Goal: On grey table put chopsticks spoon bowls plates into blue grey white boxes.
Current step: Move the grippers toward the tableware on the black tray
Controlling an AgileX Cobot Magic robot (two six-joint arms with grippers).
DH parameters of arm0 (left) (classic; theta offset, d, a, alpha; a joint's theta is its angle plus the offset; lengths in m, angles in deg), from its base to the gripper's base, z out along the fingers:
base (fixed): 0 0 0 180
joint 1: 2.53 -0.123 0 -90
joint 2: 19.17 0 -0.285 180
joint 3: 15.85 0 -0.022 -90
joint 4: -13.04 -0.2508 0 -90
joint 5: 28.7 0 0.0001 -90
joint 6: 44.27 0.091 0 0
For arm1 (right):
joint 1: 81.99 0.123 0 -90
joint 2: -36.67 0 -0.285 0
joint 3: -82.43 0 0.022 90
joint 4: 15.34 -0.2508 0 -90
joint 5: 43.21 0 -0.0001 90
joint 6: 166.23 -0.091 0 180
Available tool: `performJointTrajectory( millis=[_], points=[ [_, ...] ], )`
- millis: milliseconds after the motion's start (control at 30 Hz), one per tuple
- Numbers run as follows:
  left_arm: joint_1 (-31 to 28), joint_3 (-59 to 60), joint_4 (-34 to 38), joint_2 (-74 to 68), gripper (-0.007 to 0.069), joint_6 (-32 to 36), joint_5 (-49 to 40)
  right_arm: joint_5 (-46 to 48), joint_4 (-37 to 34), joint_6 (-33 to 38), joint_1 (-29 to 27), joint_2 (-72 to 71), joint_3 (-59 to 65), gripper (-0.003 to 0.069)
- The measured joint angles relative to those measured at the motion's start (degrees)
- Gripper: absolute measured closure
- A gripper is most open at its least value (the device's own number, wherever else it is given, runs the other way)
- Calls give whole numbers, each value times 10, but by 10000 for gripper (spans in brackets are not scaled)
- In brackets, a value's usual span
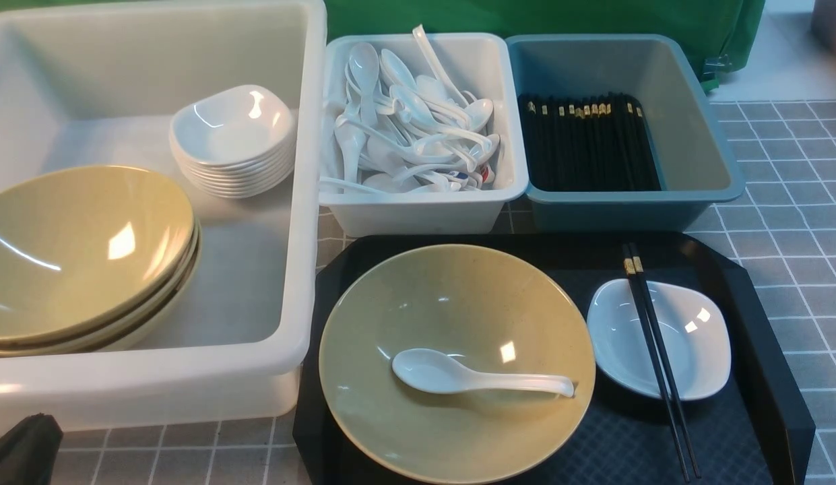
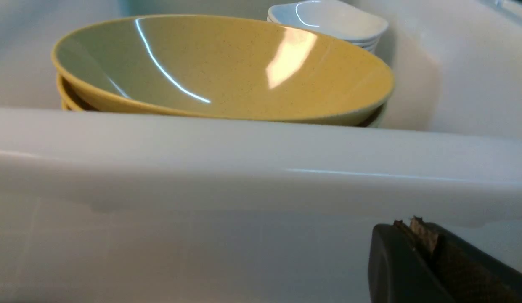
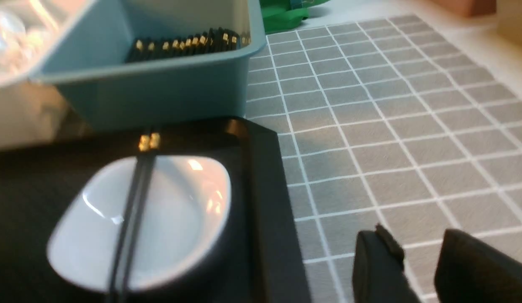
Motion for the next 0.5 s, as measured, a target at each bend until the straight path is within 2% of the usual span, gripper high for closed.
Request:
performJointTrajectory(
  millis=[33,67,100,133,167,200,233,267,300,367,400,500],
  points=[
    [0,0,5,0,633,-4,1,0,0,-16,0,0,0,421],
    [0,0,37,0,633,-22,7,0,0,-62,0,0,0,421],
    [0,0,118,0,633,-67,17,0,-4,-156,0,0,0,421],
    [0,0,129,0,633,-81,18,0,-6,-170,0,0,0,421],
    [0,0,228,0,633,-141,24,-1,-26,-304,0,0,0,421],
    [0,0,305,0,633,-178,28,-2,-39,-379,0,0,0,421],
    [0,0,341,0,633,-205,30,-2,-43,-431,0,0,0,421],
    [0,0,364,0,633,-211,32,-2,-44,-443,0,0,0,421],
    [0,0,442,0,633,-253,38,-2,-51,-507,0,0,0,421],
    [0,0,502,0,633,-274,43,-1,-53,-531,0,0,0,421],
    [0,0,506,0,633,-274,44,-1,-53,-531,0,0,0,421],
    [0,0,526,0,633,-275,50,-1,-54,-489,0,0,0,421]
  ],
)
